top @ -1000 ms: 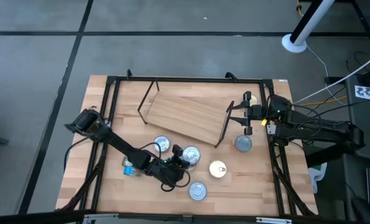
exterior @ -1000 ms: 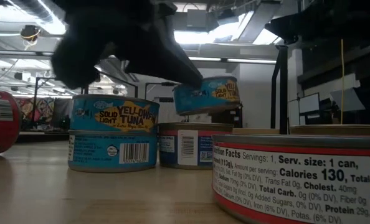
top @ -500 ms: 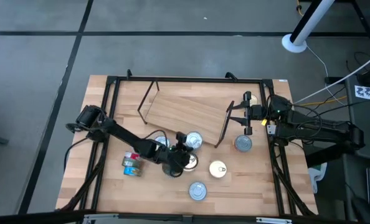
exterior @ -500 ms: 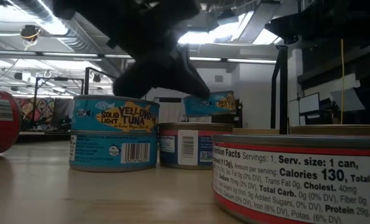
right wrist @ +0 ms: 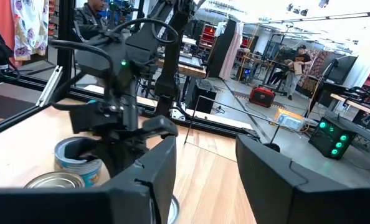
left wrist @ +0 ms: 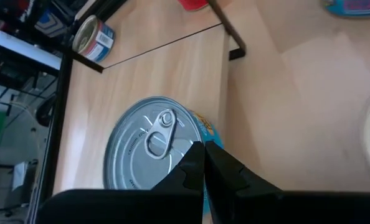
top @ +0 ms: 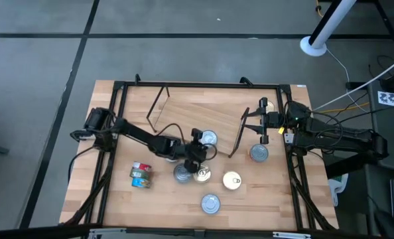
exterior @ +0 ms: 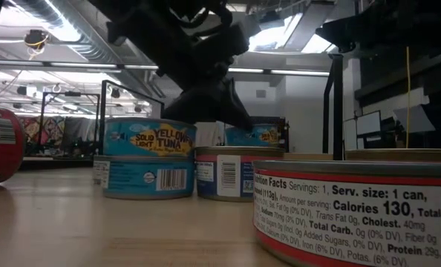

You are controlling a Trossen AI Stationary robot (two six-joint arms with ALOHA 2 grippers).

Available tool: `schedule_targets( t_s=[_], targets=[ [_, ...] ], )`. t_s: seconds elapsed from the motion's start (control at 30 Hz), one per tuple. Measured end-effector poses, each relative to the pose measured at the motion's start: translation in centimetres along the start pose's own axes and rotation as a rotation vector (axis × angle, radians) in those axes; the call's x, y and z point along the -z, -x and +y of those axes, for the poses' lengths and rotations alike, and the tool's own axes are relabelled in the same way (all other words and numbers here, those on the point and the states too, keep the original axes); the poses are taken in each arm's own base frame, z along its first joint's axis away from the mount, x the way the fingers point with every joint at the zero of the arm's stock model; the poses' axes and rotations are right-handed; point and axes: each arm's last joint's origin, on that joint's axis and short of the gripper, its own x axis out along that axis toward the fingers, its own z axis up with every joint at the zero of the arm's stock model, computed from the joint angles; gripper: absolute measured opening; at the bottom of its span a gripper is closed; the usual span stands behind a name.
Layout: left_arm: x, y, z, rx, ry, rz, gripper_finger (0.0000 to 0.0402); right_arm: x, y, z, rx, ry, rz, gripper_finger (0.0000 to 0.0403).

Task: Stack canned seafood by type on shelf
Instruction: Put the yellow-blue tuna can on the shelf

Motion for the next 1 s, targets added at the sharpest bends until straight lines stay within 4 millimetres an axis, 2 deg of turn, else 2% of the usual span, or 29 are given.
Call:
schedule_targets(
  t_s=[0.3, 0.6, 0.8, 1.0],
  targets=[
    [0.54, -0.64, 1.04, 0.021, 0.022, 0.003, 0.0000, 0.00, 0.00, 0.00, 0.000, 0.000, 0.000, 0.0168],
    [0.57, -0.67, 1.11, 0.018, 0.067, 0.004, 0.0002, 0.01, 0.00, 0.00, 0.000, 0.000, 0.001, 0.0168],
    [0.55, -0.68, 1.14, 0.014, 0.168, 0.003, 0.0044, 0.01, 0.00, 0.00, 0.000, -0.001, 0.001, 0.0168],
    [0.54, -0.67, 1.13, 0.014, 0.172, 0.003, 0.0098, 0.01, 0.00, 0.00, 0.000, -0.001, 0.001, 0.0168]
  ],
)
